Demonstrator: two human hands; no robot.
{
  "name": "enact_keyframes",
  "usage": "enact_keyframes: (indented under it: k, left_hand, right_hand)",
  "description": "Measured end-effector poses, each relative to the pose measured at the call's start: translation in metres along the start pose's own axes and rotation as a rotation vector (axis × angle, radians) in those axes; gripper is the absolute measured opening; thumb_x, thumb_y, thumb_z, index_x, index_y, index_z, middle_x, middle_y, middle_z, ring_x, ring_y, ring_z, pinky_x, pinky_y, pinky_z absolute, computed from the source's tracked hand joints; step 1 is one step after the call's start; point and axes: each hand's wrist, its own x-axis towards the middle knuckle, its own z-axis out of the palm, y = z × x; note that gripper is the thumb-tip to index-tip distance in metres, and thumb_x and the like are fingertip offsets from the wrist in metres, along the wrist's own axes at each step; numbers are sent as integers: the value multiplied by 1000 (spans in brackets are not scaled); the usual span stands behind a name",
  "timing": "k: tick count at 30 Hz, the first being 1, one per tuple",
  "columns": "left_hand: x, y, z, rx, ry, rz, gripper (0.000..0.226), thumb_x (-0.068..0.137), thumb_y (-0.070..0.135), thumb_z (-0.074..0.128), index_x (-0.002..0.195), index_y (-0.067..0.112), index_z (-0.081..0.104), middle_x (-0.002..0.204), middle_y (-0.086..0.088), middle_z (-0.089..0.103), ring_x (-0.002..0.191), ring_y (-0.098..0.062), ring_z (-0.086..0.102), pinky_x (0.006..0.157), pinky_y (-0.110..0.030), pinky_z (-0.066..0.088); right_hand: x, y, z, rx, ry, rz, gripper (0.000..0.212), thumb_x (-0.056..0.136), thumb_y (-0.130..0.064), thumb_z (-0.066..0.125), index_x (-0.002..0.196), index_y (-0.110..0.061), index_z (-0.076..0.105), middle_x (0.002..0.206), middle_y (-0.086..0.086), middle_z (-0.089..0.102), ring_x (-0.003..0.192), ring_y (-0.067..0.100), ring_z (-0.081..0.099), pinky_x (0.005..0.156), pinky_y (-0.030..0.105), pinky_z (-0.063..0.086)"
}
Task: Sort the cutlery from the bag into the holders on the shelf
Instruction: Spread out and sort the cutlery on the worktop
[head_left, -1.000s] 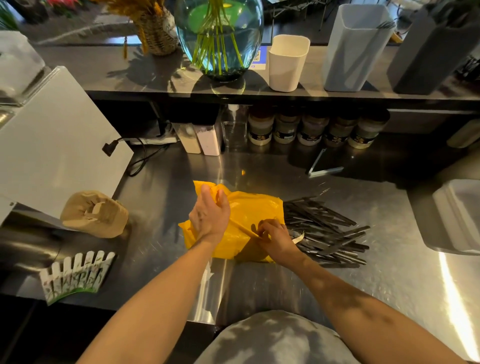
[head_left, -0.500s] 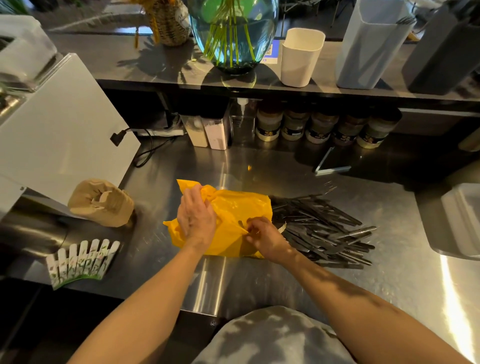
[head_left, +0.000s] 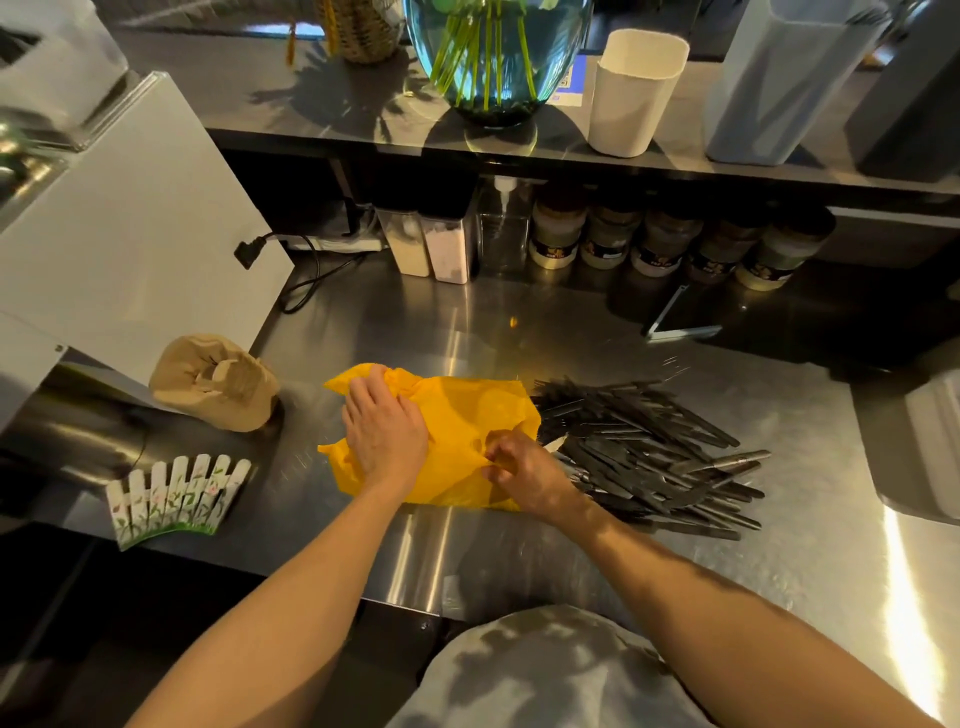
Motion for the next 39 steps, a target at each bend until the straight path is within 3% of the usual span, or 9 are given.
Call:
enact_keyframes:
  k: [5, 9, 13, 17, 20, 25, 29, 35, 39]
  left_hand:
    - [-23, -9, 20, 194, -181, 0, 85, 90, 33, 58, 159, 9, 15, 159, -25, 23, 141, -45, 29, 116, -57, 23]
    - [-36, 3, 22, 324, -191, 325, 80, 89, 36, 52, 160, 12, 23, 166, -26, 5, 154, -43, 0, 124, -58, 2]
    - [-52, 19, 43, 259, -331, 545, 63, 92, 39, 49, 151, 20, 42, 167, -19, 11, 156, -37, 1, 123, -59, 8]
    - [-75, 39, 63, 154, -598, 687, 69, 91, 32, 60, 155, 26, 35, 169, -7, 1, 156, -29, -4, 126, -52, 1]
    - [-91, 61, 73, 141, -625, 737, 74, 88, 31, 66, 154, 22, 34, 168, -8, 6, 156, -29, 5, 127, -49, 5]
    - [-105, 93, 92, 126, -778, 738, 78, 91, 42, 61, 158, 23, 24, 169, -4, 2, 156, -24, -4, 127, -46, 1]
    - [-119, 103, 106, 229, -892, 798, 100, 85, 55, 67, 160, 20, 13, 169, -5, -4, 155, -24, -11, 126, -48, -3]
    - [-140, 110, 119, 452, -898, 761, 113, 85, 38, 74, 161, 24, -9, 166, -7, -25, 152, -27, -25, 125, -51, -5]
    - [-141, 117, 126, 511, -827, 727, 101, 93, 43, 66, 162, 23, -6, 166, -7, -25, 153, -27, -23, 125, -51, -3]
  right_hand:
    - [-1, 8, 0, -65, -56, 62, 7, 96, -25, 66, 98, -30, 62, 121, -5, 56, 111, 17, 56, 95, 31, 47]
    - [-5, 9, -6, -82, -8, 72, 17, 94, -9, 62, 108, -20, 65, 117, -2, 63, 107, 15, 60, 86, 21, 46]
    - [-10, 15, -18, -91, 92, 62, 24, 91, 1, 57, 109, -8, 69, 116, 2, 65, 107, 16, 58, 86, 15, 39]
    - [-22, 35, -34, -103, 154, 99, 32, 86, 4, 56, 113, -8, 71, 116, 5, 66, 109, 18, 58, 93, 21, 43]
    - [-34, 57, -52, -130, 222, 163, 31, 83, 6, 59, 107, -8, 73, 112, 2, 64, 109, 15, 57, 94, 21, 42]
    - [-60, 109, -78, -175, 294, 307, 35, 74, -2, 68, 107, -12, 73, 110, 4, 69, 108, 22, 64, 98, 26, 48]
    - [-80, 150, -93, -297, 274, 315, 58, 65, -30, 72, 121, -16, 65, 116, 5, 66, 112, 27, 62, 102, 40, 49]
    - [-98, 175, -92, -527, 74, 253, 122, 61, -67, 82, 155, -9, 31, 154, 16, 40, 146, 37, 34, 121, 51, 29]
    - [-91, 166, -87, -585, 11, 270, 124, 70, -56, 84, 161, -8, 15, 163, 18, 24, 153, 37, 18, 126, 50, 14]
